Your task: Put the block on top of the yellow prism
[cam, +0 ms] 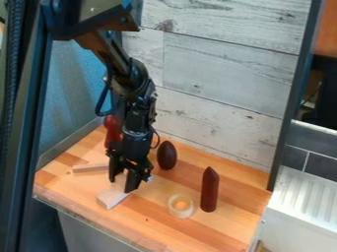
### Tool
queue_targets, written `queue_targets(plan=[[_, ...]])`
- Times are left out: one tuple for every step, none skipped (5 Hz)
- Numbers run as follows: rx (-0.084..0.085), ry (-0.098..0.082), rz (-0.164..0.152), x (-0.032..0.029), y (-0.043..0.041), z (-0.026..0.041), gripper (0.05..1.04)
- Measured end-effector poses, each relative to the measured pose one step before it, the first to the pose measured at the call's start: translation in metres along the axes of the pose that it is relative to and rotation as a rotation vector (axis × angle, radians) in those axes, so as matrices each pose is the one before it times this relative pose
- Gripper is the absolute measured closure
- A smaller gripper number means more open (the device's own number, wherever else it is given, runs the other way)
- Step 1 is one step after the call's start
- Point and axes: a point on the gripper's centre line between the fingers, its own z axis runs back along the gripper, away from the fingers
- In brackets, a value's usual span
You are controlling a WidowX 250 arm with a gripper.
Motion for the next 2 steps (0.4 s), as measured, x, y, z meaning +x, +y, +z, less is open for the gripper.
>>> queue_targets(plan=[[-0.0203,0.0081,0.0202,0.00301,0.00528,0.01098,0.511],[-0.0598,0.0054,0.0871,-0.00148,0.01891,0.01992,0.511]])
